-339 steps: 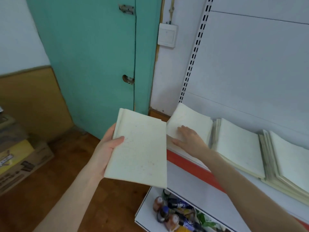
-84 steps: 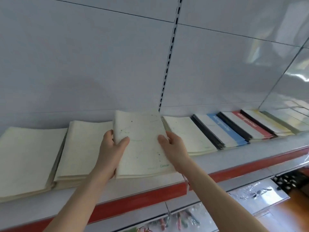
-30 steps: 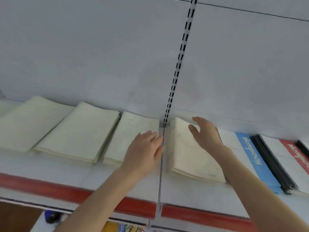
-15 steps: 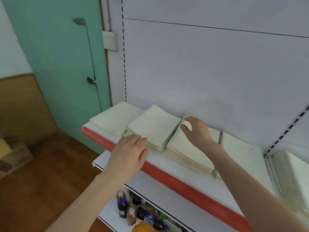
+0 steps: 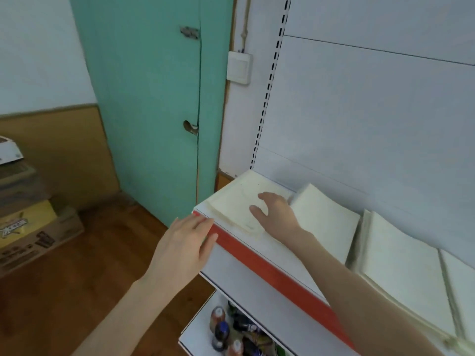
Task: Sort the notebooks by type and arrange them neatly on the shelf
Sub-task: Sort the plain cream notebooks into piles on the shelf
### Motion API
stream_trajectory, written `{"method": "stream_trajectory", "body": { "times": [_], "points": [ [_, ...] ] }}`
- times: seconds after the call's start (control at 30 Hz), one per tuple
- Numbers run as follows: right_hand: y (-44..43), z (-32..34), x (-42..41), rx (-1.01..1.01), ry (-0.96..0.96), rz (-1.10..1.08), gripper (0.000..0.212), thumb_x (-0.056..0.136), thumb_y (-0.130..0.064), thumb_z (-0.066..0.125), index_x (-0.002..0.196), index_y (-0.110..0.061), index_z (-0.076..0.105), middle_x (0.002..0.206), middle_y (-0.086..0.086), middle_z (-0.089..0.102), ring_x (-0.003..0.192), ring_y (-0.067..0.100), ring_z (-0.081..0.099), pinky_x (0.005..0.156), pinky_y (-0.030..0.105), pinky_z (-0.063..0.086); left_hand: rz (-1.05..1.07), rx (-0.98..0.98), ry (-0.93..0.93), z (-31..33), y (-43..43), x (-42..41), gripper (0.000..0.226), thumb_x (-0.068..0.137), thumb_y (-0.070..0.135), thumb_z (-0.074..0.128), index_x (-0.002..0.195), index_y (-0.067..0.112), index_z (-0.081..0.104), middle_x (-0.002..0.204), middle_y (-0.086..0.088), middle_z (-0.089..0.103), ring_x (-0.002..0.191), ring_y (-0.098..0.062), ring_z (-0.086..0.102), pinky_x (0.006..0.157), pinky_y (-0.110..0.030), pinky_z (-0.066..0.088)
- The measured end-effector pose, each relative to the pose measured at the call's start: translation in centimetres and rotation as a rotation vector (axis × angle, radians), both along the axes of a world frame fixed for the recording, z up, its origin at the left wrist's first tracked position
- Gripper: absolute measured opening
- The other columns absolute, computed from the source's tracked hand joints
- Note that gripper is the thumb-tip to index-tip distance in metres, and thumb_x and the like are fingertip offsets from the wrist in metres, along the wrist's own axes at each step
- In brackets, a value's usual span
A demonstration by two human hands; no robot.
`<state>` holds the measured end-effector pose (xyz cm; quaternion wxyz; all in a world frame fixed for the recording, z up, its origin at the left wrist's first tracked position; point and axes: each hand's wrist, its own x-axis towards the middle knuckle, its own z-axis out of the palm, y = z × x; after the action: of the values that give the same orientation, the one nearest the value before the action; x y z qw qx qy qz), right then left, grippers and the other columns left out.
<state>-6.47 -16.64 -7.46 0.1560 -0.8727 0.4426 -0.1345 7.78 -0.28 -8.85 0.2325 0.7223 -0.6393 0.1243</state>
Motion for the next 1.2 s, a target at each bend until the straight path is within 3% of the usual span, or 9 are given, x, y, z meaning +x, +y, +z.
{"method": "stream_trajectory", "body": {
  "times": [0.27, 0.43, 0.57, 0.7, 0.8, 0.93, 1.03, 1.1, 1.2],
  "points": [
    [-2.4, -2.5, 7.1, 0.065, 0.282, 0.082, 0.080, 0.085, -0.059, 0.049, 0.142, -0.006, 0.029, 0.150, 0.014, 0.026, 0.139, 0.028, 0.022, 0.114, 0.039, 0.022, 0.058, 0.023, 0.096, -0.7, -2.8, 5.3, 0.033, 0.078, 0.033, 0.056, 0.093, 0.008, 0.072, 0.082, -0.004, 0.072, 0.072, -0.018, 0.071, 0.063, -0.029, 0.054],
    [-2.6, -3.7, 8.4, 0.049, 0.360, 0.101, 0.063, 0.090, -0.048, 0.047, 0.135, -0.007, 0.033, 0.142, 0.013, 0.033, 0.134, 0.029, 0.027, 0.112, 0.039, 0.024, 0.037, 0.019, 0.148, -2.2, -4.1, 7.8, 0.034, 0.084, 0.032, 0.057, 0.098, 0.005, 0.071, 0.087, -0.009, 0.073, 0.078, -0.023, 0.071, 0.063, -0.031, 0.055],
    [-2.9, -3.8, 8.5, 0.084, 0.382, 0.121, 0.047, 0.096, -0.042, 0.040, 0.126, -0.007, 0.039, 0.129, 0.012, 0.040, 0.123, 0.027, 0.035, 0.105, 0.035, 0.029, 0.022, 0.066, 0.300, -2.4, -5.0, 10.3, 0.044, 0.089, 0.034, 0.050, 0.123, 0.007, 0.060, 0.119, -0.011, 0.064, 0.110, -0.025, 0.061, 0.088, -0.034, 0.050],
    [-1.5, -3.2, 8.5, 0.105, 0.216, 0.071, 0.032, 0.101, -0.028, 0.033, 0.116, -0.004, 0.047, 0.106, 0.008, 0.045, 0.101, 0.021, 0.040, 0.103, 0.037, 0.032, -0.090, 0.077, 0.451, -2.1, -5.8, 12.6, 0.047, 0.093, 0.034, 0.047, 0.136, 0.014, 0.046, 0.137, -0.005, 0.050, 0.127, -0.017, 0.047, 0.102, -0.026, 0.037],
    [0.4, -2.0, 8.6, 0.079, -0.103, -0.129, 0.038, 0.101, -0.021, 0.033, 0.132, -0.004, 0.047, 0.135, 0.011, 0.050, 0.128, 0.021, 0.042, 0.105, 0.013, 0.021, -0.187, 0.095, 0.562, -1.1, -6.2, 13.7, 0.046, 0.095, 0.033, 0.044, 0.137, 0.015, 0.043, 0.139, -0.002, 0.047, 0.129, -0.013, 0.043, 0.100, -0.018, 0.029],
    [4.2, 0.5, 8.9, -0.080, -0.524, -0.343, 0.034, 0.100, -0.020, 0.035, 0.125, -0.005, 0.053, 0.086, -0.012, 0.060, 0.083, -0.012, 0.057, 0.067, 0.000, 0.034, -0.243, 0.223, 1.262, 0.7, -7.3, 13.5, 0.050, 0.093, 0.039, 0.043, 0.139, 0.019, 0.037, 0.137, -0.005, 0.048, 0.114, -0.014, 0.051, 0.097, -0.030, 0.041],
    [8.5, 0.5, 11.3, -0.206, -0.526, -0.139, 0.043, 0.099, -0.033, 0.030, 0.126, -0.008, 0.053, 0.099, 0.004, 0.067, 0.085, -0.007, 0.056, 0.080, -0.002, 0.038, -0.285, 0.458, 1.911, 2.3, -8.5, 13.1, 0.057, 0.087, 0.054, 0.042, 0.136, 0.025, 0.037, 0.126, -0.010, 0.054, 0.107, -0.031, 0.058, 0.083, -0.045, 0.052],
    [10.0, -1.0, 12.8, -0.299, -0.380, 0.047, 0.045, 0.099, -0.033, 0.028, 0.123, -0.006, 0.054, 0.116, 0.014, 0.064, 0.106, 0.015, 0.059, 0.099, 0.014, 0.039, -0.296, 0.490, 2.004, 2.9, -8.8, 13.3, 0.050, 0.091, 0.047, 0.045, 0.128, 0.014, 0.047, 0.118, -0.015, 0.062, 0.102, -0.032, 0.062, 0.070, -0.042, 0.054],
    [10.0, -2.0, 13.7, -0.244, -0.282, 0.208, 0.044, 0.099, -0.031, 0.034, 0.122, -0.002, 0.058, 0.126, 0.015, 0.059, 0.123, 0.023, 0.049, 0.108, 0.026, 0.033, -0.241, 0.348, 1.812, 2.7, -8.3, 14.1, 0.027, 0.095, 0.009, 0.043, 0.120, 0.013, 0.052, 0.111, -0.012, 0.064, 0.090, -0.026, 0.063, 0.064, -0.034, 0.049]
  ]
}}
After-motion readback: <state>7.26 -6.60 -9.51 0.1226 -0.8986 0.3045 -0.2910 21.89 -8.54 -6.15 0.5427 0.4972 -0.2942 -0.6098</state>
